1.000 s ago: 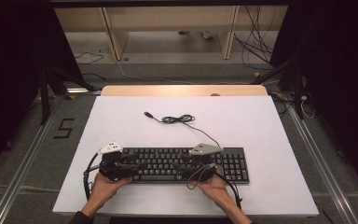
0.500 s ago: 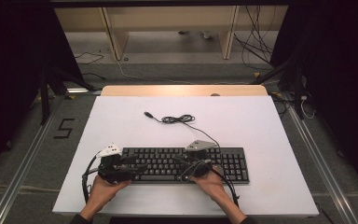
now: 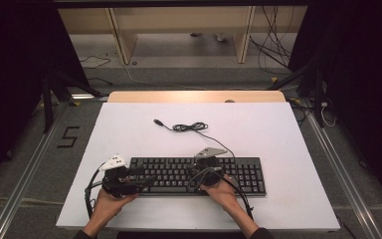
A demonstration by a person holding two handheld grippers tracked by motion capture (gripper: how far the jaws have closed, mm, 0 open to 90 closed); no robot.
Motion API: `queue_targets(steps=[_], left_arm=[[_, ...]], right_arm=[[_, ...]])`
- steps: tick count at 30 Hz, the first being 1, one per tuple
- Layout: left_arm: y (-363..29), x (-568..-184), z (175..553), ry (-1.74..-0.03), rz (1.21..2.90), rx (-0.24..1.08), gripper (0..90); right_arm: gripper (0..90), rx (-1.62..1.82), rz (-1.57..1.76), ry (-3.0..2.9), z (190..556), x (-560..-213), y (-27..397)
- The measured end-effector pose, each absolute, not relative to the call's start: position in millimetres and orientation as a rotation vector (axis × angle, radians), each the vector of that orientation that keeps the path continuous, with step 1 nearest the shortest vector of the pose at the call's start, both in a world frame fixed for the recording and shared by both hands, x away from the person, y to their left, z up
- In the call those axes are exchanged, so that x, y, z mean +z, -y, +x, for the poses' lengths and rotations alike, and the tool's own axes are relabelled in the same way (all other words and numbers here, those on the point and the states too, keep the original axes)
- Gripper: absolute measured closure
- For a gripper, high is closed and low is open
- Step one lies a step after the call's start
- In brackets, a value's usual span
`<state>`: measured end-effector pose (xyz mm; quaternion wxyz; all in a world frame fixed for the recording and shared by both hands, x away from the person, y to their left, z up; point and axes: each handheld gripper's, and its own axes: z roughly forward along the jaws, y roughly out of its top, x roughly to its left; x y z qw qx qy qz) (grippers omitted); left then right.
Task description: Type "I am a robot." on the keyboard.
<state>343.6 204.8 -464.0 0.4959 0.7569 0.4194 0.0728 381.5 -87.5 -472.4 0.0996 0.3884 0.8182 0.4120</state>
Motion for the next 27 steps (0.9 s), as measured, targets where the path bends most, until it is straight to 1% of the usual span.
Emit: queue_targets(steps=[13,22,26,27], left_arm=[[-206.8,-463.8,341.1,-1.016,1.829,0.183,30.9],[-208.9,-463.3,339.9,-1.011,1.819,0.191,30.9],[-209.2,-463.2,339.6,-1.007,1.812,0.193,30.9],[-209.2,-463.2,339.5,-1.006,1.811,0.194,30.9]], right_arm=[[90.0,1.164,1.153,-2.444,385.7,-481.6,82.4],[90.0,1.169,1.168,-2.439,385.2,-480.5,83.2],[81.3,1.250,1.173,-2.410,382.5,-474.9,88.6],[77.2,1.283,1.166,-2.402,380.6,-472.4,90.1]])
